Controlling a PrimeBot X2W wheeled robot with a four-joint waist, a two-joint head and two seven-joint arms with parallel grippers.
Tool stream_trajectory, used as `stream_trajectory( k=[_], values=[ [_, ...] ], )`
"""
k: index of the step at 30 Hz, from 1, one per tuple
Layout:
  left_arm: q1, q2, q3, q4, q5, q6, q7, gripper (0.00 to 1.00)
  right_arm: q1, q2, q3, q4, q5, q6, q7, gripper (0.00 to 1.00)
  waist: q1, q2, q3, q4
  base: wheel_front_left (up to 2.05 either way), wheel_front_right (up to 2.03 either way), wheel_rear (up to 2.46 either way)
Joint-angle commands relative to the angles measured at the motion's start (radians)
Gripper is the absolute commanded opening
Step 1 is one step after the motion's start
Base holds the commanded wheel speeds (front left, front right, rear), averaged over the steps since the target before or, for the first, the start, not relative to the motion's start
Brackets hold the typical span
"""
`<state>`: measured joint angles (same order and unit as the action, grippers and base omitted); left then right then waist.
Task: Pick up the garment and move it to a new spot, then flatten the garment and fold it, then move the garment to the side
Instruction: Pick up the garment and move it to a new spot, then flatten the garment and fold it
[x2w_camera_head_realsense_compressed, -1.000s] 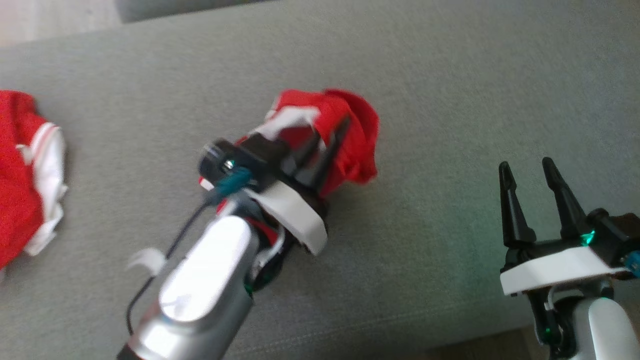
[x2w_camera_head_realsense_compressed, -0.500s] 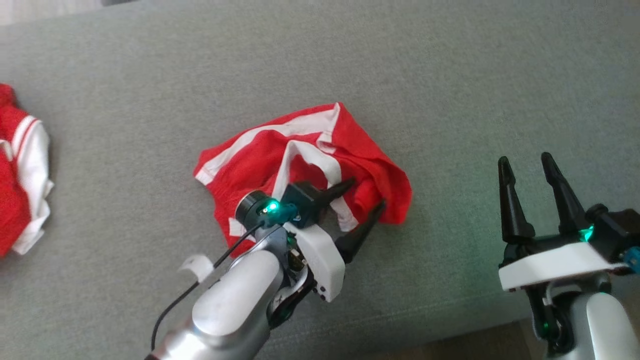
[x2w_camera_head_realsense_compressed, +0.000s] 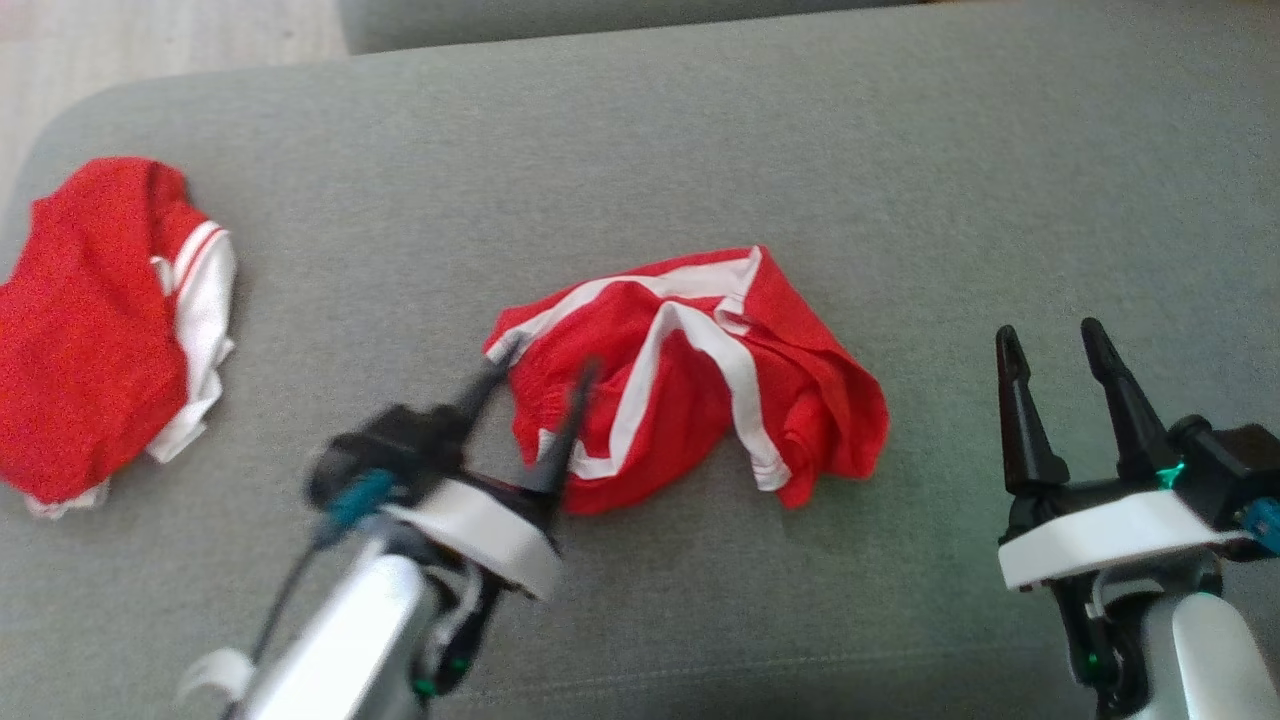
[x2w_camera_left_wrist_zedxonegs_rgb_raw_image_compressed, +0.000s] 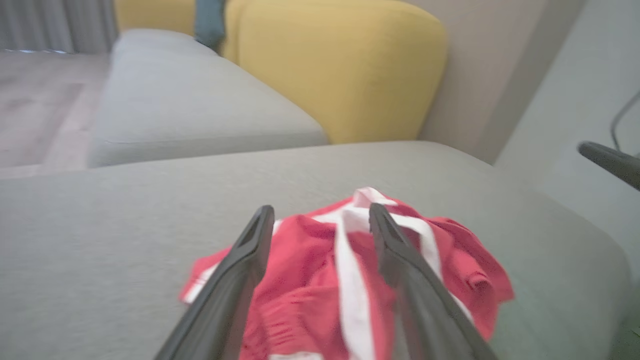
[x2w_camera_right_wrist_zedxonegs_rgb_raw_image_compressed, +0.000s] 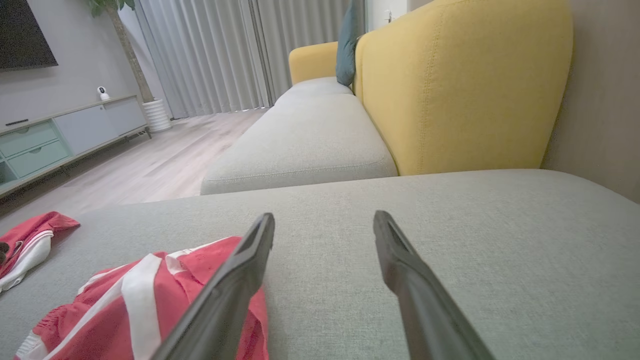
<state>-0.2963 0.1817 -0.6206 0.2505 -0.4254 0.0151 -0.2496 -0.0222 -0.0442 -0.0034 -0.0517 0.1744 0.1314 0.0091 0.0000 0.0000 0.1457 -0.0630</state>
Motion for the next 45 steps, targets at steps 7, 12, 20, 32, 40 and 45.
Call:
stream_trajectory(
  k=[7,12,20,32,40,45],
  values=[
    [0.066,0.067,0.252,-0.106,0.004,0.073,-0.012,1.0,0.012,-0.006,0.014,-0.034,-0.01,-0.001,0.012,1.0,0.0,0.0,-0.047,0.067,0.0,0.0,0.0],
    [0.128,0.097,0.367,-0.133,0.017,0.085,-0.012,1.0,0.029,-0.006,0.013,-0.033,-0.012,-0.001,0.019,1.0,0.0,0.0,-0.073,0.084,0.0,0.0,0.0],
    [0.211,0.109,0.385,-0.153,0.054,0.063,-0.012,1.0,0.065,-0.006,0.012,-0.039,-0.016,-0.001,0.035,1.0,0.0,0.0,-0.114,0.079,0.0,0.0,0.0],
    [0.257,0.112,0.368,-0.162,0.066,0.058,-0.012,1.0,0.106,-0.006,0.01,-0.055,-0.006,-0.001,0.046,1.0,0.0,0.0,-0.141,0.073,0.0,0.0,0.0],
    [0.253,0.114,0.363,-0.165,0.074,0.062,-0.012,1.0,0.101,-0.006,0.012,-0.056,-0.008,-0.001,0.045,1.0,0.0,0.0,-0.137,0.074,0.0,0.0,0.0],
    [0.25,0.111,0.363,-0.166,0.075,0.063,-0.012,1.0,0.097,-0.006,0.013,-0.056,-0.01,-0.001,0.045,1.0,0.0,0.0,-0.131,0.076,0.0,0.0,0.0]
  ],
)
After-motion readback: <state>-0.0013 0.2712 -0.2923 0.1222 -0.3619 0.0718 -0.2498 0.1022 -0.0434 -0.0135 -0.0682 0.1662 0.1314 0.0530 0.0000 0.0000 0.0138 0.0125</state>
